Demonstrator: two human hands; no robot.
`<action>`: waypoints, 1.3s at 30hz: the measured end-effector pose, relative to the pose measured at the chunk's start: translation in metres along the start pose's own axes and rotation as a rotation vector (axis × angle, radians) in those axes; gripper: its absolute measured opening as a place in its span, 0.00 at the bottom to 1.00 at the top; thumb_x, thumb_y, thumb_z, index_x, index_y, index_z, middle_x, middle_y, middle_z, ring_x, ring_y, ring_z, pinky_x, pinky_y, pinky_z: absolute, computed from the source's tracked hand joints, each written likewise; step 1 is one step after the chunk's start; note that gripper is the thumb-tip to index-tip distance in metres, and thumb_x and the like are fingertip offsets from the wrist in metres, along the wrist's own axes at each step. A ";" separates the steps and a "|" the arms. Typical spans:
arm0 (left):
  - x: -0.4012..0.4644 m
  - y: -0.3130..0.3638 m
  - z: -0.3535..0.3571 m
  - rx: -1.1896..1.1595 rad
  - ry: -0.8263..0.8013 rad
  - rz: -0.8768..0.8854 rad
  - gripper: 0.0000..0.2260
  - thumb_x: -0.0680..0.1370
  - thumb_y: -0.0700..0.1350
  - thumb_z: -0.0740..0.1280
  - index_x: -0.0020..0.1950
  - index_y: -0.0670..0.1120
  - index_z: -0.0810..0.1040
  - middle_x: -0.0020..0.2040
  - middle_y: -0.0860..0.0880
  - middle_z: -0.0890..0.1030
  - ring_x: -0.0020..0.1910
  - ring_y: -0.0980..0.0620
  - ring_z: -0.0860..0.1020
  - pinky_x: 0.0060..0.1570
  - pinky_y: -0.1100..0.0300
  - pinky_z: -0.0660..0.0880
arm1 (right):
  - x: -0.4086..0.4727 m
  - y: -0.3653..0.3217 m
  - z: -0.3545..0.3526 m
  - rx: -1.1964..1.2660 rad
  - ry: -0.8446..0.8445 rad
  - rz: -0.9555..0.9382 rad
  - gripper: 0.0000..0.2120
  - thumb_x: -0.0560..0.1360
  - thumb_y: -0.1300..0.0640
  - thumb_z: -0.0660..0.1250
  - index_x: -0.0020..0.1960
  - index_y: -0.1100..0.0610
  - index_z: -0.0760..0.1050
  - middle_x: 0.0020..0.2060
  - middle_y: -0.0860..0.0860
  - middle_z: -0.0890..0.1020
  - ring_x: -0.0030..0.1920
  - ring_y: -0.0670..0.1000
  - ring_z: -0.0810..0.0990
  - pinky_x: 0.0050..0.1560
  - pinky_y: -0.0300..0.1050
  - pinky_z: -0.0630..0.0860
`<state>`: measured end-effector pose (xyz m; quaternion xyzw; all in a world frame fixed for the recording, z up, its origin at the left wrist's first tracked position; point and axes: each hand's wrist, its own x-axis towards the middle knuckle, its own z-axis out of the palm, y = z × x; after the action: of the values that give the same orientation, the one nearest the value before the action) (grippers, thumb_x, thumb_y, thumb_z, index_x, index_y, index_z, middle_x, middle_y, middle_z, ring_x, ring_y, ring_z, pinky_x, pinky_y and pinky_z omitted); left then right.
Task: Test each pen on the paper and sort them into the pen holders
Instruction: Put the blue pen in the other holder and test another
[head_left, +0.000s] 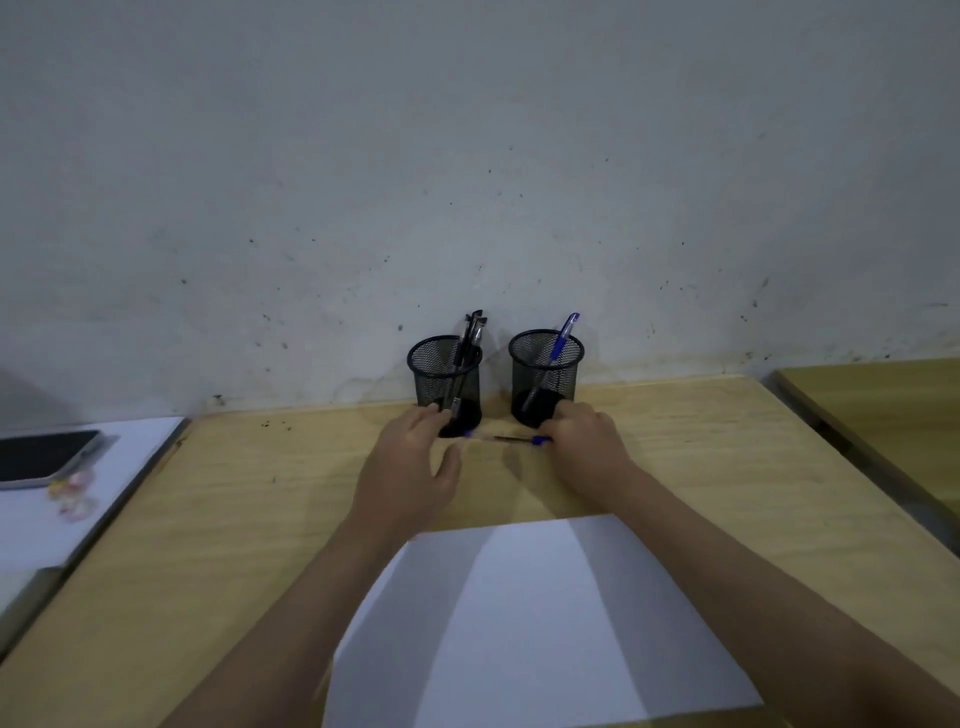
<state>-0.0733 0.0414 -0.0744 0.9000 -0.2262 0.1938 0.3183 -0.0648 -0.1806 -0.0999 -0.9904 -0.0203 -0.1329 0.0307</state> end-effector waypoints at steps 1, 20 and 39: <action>-0.012 -0.010 -0.008 0.017 -0.008 -0.032 0.21 0.72 0.49 0.63 0.61 0.40 0.77 0.60 0.44 0.78 0.60 0.45 0.75 0.59 0.60 0.66 | 0.000 -0.003 -0.002 -0.036 -0.023 -0.002 0.13 0.77 0.61 0.59 0.59 0.55 0.76 0.56 0.55 0.73 0.58 0.58 0.71 0.54 0.50 0.67; -0.095 -0.031 -0.050 -0.198 0.129 -0.069 0.13 0.77 0.43 0.61 0.61 0.45 0.76 0.56 0.52 0.78 0.57 0.55 0.75 0.56 0.56 0.74 | -0.063 -0.132 -0.035 1.274 0.039 0.292 0.06 0.68 0.63 0.72 0.43 0.62 0.77 0.39 0.57 0.84 0.40 0.53 0.85 0.47 0.51 0.81; -0.097 -0.031 -0.042 -0.163 0.168 0.026 0.04 0.71 0.41 0.69 0.43 0.43 0.82 0.37 0.49 0.82 0.36 0.52 0.78 0.37 0.52 0.77 | -0.077 -0.151 -0.011 1.275 0.193 0.182 0.07 0.76 0.59 0.67 0.39 0.54 0.78 0.33 0.47 0.81 0.36 0.44 0.78 0.41 0.44 0.77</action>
<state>-0.1447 0.1182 -0.1070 0.8485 -0.2256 0.2539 0.4058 -0.1496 -0.0329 -0.1015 -0.7594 -0.0082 -0.1800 0.6252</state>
